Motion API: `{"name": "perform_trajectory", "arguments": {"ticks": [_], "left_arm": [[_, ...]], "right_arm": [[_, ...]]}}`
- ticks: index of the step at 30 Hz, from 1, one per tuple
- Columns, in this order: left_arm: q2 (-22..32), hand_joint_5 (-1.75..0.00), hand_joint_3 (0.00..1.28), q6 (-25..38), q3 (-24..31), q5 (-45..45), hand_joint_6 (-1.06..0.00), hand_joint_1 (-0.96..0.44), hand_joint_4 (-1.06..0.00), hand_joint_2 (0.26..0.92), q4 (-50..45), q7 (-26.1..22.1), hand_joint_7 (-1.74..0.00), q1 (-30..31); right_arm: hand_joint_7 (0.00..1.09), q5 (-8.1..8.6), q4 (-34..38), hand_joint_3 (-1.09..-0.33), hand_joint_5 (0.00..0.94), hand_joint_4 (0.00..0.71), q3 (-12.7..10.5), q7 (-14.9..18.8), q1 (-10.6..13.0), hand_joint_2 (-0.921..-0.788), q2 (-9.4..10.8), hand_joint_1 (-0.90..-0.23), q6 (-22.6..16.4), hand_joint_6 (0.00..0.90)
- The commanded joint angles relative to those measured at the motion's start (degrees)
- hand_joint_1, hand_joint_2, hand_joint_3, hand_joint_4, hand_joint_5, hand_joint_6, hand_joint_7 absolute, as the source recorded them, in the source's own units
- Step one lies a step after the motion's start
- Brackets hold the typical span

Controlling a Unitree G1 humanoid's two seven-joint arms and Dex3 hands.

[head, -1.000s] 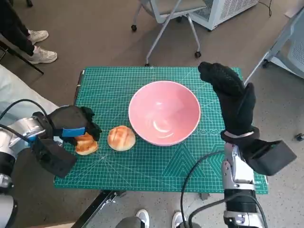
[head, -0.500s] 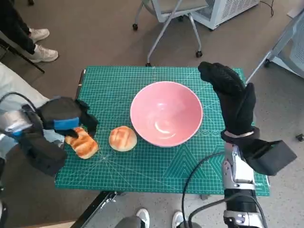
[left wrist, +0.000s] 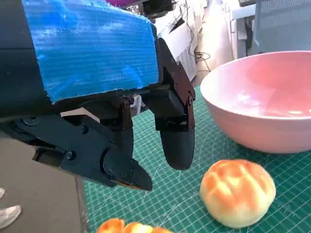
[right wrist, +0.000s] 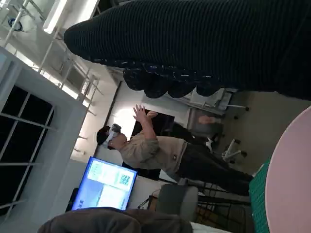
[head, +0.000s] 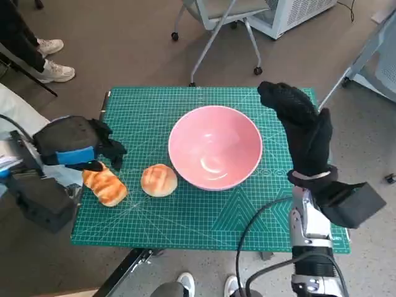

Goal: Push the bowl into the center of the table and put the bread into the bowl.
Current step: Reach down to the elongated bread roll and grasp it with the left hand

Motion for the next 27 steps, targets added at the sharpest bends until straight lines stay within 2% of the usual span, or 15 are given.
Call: {"name": "perform_trajectory", "arguments": {"ticks": [1,8,10,11,12,13,14,16,17,20,27], "left_arm": [[1.0,-0.95,0.00,0.2,1.4,-0.8,-0.82,0.00,-0.81,0.885,-1.1,-1.2,-1.04,1.3],[1.1,-1.00,0.00,2.2,2.4,-3.9,-0.80,0.00,-0.80,0.889,-2.7,-5.1,-1.02,2.6],[1.4,-1.04,0.01,5.0,2.8,-4.8,-0.73,0.00,-0.77,0.904,-4.7,-7.2,-1.07,3.7],[1.6,-0.89,0.01,6.4,3.0,-5.0,-0.65,0.01,-0.69,0.848,-5.7,-8.1,-0.95,4.4],[2.0,-0.60,0.01,8.7,3.2,-4.8,-0.58,0.02,-0.60,0.765,-7.4,-9.3,-0.67,5.3],[2.3,-0.38,0.01,10.4,3.4,-4.6,-0.49,0.00,-0.45,0.696,-8.7,-10.2,-0.45,5.9],[2.8,-0.24,0.01,12.1,3.4,-3.7,-0.42,-0.05,-0.34,0.651,-10.4,-11.1,-0.29,6.6],[3.5,-0.16,0.01,14.6,3.7,-2.5,-0.36,-0.11,-0.27,0.621,-13.2,-12.5,-0.19,7.8],[3.8,-0.10,0.01,15.6,3.9,-2.1,-0.33,-0.19,-0.22,0.609,-14.4,-13.0,-0.13,8.3],[4.4,-0.03,0.01,17.8,4.2,-0.7,-0.29,-0.33,-0.16,0.601,-17.1,-14.0,-0.04,9.8],[4.2,0.00,0.01,18.9,4.4,1.2,-0.30,-0.35,-0.14,0.611,-18.0,-13.3,-0.01,11.8]], "right_arm": [[0.58,0.26,0.9,-0.833,0.001,0.187,0.0,0.2,0.9,-0.921,0.5,-0.729,0.2,0.030],[0.58,0.40,1.3,-0.832,0.001,0.187,-0.1,0.3,0.7,-0.921,0.6,-0.731,0.3,0.030],[0.58,0.44,1.3,-0.832,0.001,0.187,-0.1,0.3,0.6,-0.921,0.6,-0.732,0.4,0.030],[0.58,0.43,1.3,-0.832,0.001,0.187,-0.1,0.3,0.6,-0.921,0.6,-0.732,0.4,0.030],[0.58,0.41,1.4,-0.832,0.001,0.187,-0.1,0.3,0.6,-0.921,0.6,-0.732,0.4,0.030],[0.58,0.38,1.4,-0.832,0.001,0.187,0.0,0.3,0.6,-0.921,0.6,-0.732,0.4,0.030],[0.58,0.38,1.4,-0.832,0.001,0.187,0.0,0.3,0.6,-0.921,0.6,-0.732,0.4,0.030],[0.58,0.37,1.3,-0.832,0.001,0.187,0.0,0.3,0.6,-0.921,0.6,-0.732,0.4,0.031],[0.58,0.35,1.3,-0.832,0.001,0.188,0.0,0.3,0.6,-0.921,0.6,-0.733,0.5,0.031],[0.58,0.52,1.2,-0.832,0.001,0.188,-0.1,0.6,0.7,-0.921,0.5,-0.733,0.5,0.031],[0.58,0.58,1.2,-0.832,0.001,0.187,-0.1,0.7,0.6,-0.921,0.3,-0.733,0.6,0.031]]}}
